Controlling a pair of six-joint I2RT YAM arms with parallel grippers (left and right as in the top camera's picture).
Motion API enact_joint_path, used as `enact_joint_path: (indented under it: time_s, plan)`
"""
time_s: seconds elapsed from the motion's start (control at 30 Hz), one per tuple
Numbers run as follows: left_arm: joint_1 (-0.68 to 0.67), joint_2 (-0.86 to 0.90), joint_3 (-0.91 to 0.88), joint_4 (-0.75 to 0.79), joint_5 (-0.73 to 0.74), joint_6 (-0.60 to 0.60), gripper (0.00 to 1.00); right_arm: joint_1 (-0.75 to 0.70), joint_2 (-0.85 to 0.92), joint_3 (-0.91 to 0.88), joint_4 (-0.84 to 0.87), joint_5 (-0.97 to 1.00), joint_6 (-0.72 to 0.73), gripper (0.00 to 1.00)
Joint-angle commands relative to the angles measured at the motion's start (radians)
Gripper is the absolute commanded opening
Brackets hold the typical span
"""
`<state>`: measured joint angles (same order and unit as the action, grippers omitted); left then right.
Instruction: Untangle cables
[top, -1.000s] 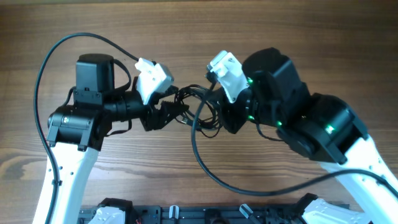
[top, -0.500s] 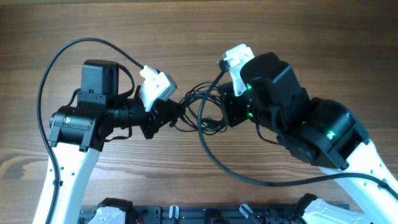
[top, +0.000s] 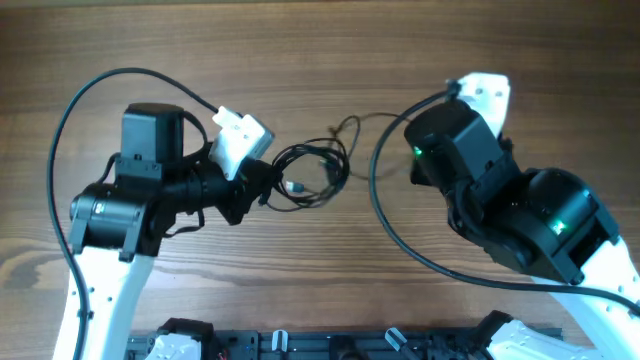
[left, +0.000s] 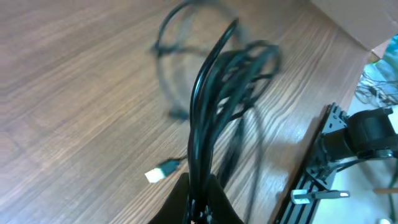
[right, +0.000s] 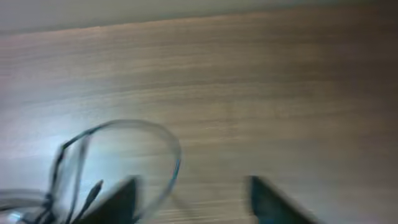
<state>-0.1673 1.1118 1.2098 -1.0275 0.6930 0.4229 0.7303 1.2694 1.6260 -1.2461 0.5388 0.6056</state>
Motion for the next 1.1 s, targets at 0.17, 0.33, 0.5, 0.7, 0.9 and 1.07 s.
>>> enact_joint_path:
  time_s: [0.17, 0.33, 0.5, 0.7, 0.9, 1.07]
  plan:
    - [0.008, -0.071, 0.0, 0.096, 0.096, -0.069, 0.04, 0.0, 0.055, 0.004, 0.078, -0.634, -0.576, 1.0]
    - [0.008, -0.07, 0.0, 0.096, 0.111, -0.069, 0.04, 0.0, 0.09, 0.004, 0.086, -0.634, -0.579, 0.99]
    - [0.008, -0.07, 0.0, 0.095, 0.111, -0.069, 0.04, 0.002, 0.134, 0.004, 0.165, -0.636, -0.572, 0.06]
    - [0.008, -0.07, 0.0, 0.077, 0.11, -0.069, 0.04, 0.001, 0.159, 0.003, 0.29, -0.526, -0.392, 0.04]
    - [0.008, -0.068, 0.0, 0.04, 0.082, -0.069, 0.65, 0.001, 0.158, 0.003, 0.239, -0.238, -0.119, 0.04]
    - [0.008, -0.067, 0.0, 0.013, 0.064, -0.069, 1.0, 0.001, 0.158, 0.003, 0.137, -0.058, 0.137, 0.04]
